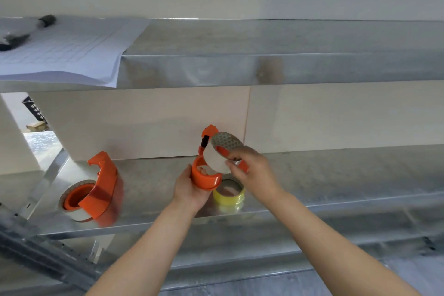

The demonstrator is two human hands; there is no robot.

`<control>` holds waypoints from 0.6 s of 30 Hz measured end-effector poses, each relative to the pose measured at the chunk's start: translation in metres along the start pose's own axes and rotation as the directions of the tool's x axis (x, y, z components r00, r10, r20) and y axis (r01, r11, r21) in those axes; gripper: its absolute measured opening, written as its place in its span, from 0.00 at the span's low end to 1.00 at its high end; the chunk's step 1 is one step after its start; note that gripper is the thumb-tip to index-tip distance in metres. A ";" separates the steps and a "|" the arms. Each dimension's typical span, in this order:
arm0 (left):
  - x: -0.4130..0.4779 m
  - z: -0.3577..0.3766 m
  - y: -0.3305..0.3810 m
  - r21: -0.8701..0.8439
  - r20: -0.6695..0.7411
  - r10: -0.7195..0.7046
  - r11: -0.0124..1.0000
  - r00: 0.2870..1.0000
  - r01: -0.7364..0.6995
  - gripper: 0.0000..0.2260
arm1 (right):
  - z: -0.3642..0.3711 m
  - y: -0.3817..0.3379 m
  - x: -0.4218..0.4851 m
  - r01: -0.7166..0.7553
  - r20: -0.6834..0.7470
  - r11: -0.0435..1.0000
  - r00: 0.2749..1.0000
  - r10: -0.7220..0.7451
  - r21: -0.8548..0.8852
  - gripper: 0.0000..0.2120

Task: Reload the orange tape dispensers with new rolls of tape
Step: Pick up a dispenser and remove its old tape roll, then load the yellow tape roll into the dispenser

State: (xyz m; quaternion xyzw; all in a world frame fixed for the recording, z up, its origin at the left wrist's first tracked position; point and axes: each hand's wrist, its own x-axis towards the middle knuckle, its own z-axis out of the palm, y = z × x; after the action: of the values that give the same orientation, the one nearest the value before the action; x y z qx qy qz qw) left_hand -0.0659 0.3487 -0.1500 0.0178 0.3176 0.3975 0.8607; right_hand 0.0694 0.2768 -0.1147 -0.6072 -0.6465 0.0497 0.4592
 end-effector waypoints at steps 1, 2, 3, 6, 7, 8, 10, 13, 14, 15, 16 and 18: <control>0.002 0.002 -0.002 -0.035 -0.031 0.010 0.999 0.999 -0.011 0.18 | -0.011 0.007 0.002 -0.029 -0.046 1.000 0.999 0.028 -0.004 0.04; 0.004 0.004 -0.004 -0.054 -0.046 0.017 0.998 0.999 -0.019 0.17 | -0.021 0.015 0.004 -0.052 -0.083 0.998 0.995 0.050 -0.018 0.04; 0.006 0.003 -0.005 -0.066 -0.046 0.023 0.997 0.999 -0.026 0.16 | -0.030 0.023 0.004 -0.072 -0.105 0.997 0.992 0.067 -0.039 0.03; 0.010 0.002 -0.008 -0.110 -0.087 0.044 0.992 0.995 -0.053 0.16 | -0.047 0.043 0.000 -0.142 -0.142 0.988 0.981 0.132 -0.059 0.02; 0.011 0.001 -0.009 -0.118 -0.101 0.053 0.991 0.993 -0.064 0.16 | -0.048 0.049 -0.003 -0.169 -0.163 0.984 0.974 0.159 -0.049 0.02; 0.013 0.001 -0.009 -0.109 -0.107 0.066 0.991 0.992 -0.078 0.16 | -0.049 0.054 -0.005 -0.193 -0.185 0.980 0.966 0.183 -0.041 0.03; 0.014 0.001 -0.011 -0.097 -0.116 0.102 0.989 0.988 -0.114 0.16 | -0.051 0.065 -0.011 -0.226 -0.190 0.973 0.958 0.214 -0.039 0.03; 0.008 0.003 -0.008 -0.103 -0.128 0.124 0.985 0.984 -0.137 0.15 | -0.052 0.086 -0.019 -0.277 -0.005 0.944 0.960 0.281 -0.177 0.05; 0.004 0.003 -0.007 -0.123 -0.132 0.144 0.979 0.981 -0.161 0.15 | -0.050 0.094 -0.023 -0.276 0.109 0.921 0.943 0.315 -0.275 0.06; 0.001 0.006 -0.005 -0.150 -0.127 0.145 0.975 0.981 -0.164 0.14 | -0.048 0.099 -0.028 -0.261 0.212 0.887 0.910 0.358 -0.380 0.07; -0.003 0.009 -0.003 -0.171 -0.121 0.139 0.972 0.983 -0.159 0.14 | -0.046 0.102 -0.033 -0.234 0.292 0.857 0.871 0.395 -0.460 0.08; -0.007 0.013 -0.003 -0.179 -0.106 0.130 0.973 0.986 -0.148 0.14 | -0.042 0.105 -0.042 -0.204 0.354 0.829 0.832 0.427 -0.521 0.09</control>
State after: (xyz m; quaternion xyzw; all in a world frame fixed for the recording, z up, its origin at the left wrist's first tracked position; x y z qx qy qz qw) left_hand -0.0600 0.3447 -0.1368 -0.0591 0.3171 0.4851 0.8128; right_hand 0.1672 0.2484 -0.1783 -0.7707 -0.6154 0.1126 0.1210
